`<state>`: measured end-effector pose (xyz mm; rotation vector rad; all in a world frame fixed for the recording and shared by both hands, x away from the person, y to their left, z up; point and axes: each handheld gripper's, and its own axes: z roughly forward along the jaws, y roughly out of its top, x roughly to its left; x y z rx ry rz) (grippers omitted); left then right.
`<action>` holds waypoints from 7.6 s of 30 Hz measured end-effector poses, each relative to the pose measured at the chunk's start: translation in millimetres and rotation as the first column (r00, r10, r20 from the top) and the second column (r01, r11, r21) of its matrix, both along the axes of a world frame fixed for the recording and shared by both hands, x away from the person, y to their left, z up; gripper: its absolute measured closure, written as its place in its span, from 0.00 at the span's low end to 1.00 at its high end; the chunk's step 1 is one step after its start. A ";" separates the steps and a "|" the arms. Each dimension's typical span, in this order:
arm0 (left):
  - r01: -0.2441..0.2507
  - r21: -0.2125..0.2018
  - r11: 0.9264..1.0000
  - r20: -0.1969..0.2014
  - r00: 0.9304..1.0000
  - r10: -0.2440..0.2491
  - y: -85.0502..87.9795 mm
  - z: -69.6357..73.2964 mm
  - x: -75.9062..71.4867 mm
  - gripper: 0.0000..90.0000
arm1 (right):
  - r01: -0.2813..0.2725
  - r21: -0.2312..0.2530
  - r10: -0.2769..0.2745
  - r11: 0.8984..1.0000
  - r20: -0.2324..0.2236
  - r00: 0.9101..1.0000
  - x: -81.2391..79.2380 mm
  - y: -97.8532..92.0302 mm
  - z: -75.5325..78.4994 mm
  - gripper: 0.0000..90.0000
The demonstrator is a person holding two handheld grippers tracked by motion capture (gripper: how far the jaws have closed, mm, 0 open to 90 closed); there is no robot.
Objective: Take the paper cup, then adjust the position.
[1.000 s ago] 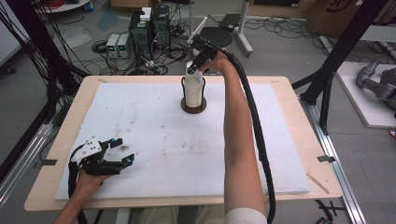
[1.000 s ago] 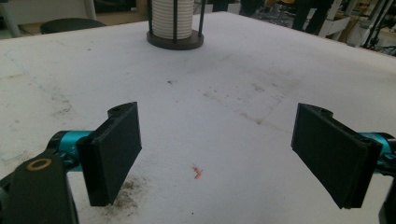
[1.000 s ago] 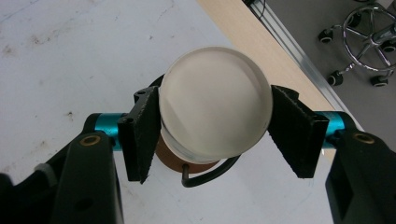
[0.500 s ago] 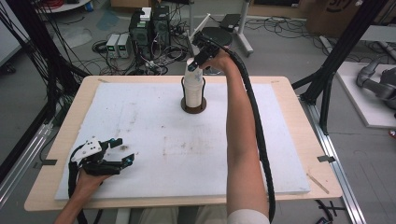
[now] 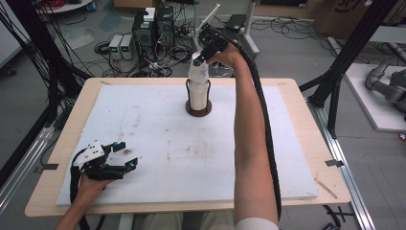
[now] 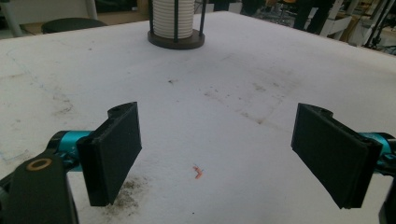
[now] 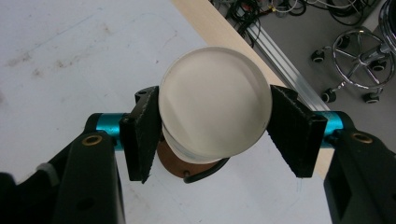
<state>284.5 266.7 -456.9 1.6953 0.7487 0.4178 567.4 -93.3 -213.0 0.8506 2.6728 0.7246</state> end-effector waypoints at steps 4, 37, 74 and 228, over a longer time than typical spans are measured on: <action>-0.001 0.000 1.000 0.000 1.000 0.001 0.0 0.0 0.0 0.18 | 0.004 0.012 -0.004 1.000 0.006 1.000 -1.4 -3.3 3.5 0.42; -0.003 0.003 1.000 0.004 1.000 0.003 -0.6 -0.1 -0.2 0.18 | -0.030 0.083 0.022 0.996 0.095 0.995 -20.6 -15.5 45.2 0.42; -0.022 0.012 1.000 -0.003 1.000 0.022 -1.4 0.2 0.1 0.18 | -0.240 0.212 0.195 0.947 0.212 0.958 -131.0 -65.9 58.8 0.42; 0.545 -0.133 0.828 0.015 0.836 -0.549 -66.4 94.8 68.6 0.08 | -0.436 0.556 0.394 0.707 0.203 0.897 -210.1 -72.4 -105.1 0.42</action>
